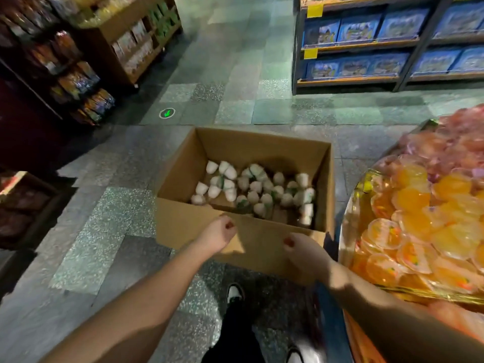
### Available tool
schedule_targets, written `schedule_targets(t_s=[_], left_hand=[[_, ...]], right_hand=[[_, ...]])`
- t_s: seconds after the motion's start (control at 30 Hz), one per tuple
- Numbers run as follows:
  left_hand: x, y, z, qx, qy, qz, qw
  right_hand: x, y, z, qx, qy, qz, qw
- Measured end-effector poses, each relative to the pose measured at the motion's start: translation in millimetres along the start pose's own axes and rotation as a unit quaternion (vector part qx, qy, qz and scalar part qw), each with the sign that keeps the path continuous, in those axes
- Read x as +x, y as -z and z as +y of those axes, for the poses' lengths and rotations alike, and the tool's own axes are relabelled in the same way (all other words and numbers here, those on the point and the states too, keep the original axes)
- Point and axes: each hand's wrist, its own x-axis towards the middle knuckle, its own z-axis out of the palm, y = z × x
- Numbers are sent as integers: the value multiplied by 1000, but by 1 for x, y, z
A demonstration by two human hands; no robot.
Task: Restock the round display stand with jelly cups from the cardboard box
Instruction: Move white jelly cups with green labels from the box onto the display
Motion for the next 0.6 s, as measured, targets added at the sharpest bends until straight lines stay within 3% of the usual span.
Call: schedule_targets(t_s=[0.17, 0.33, 0.5, 0.6], left_hand=[[101, 26, -15, -30, -37, -21, 999], [198, 31, -38, -55, 32, -98, 993], [280, 9, -65, -77, 123, -178, 973], [315, -9, -83, -139, 220, -217, 941]], right_hand=[[70, 11, 2, 51, -58, 22, 997], [141, 9, 6, 43, -174, 41, 983], [199, 3, 15, 36, -280, -57, 958], [223, -11, 28, 20, -321, -121, 939]])
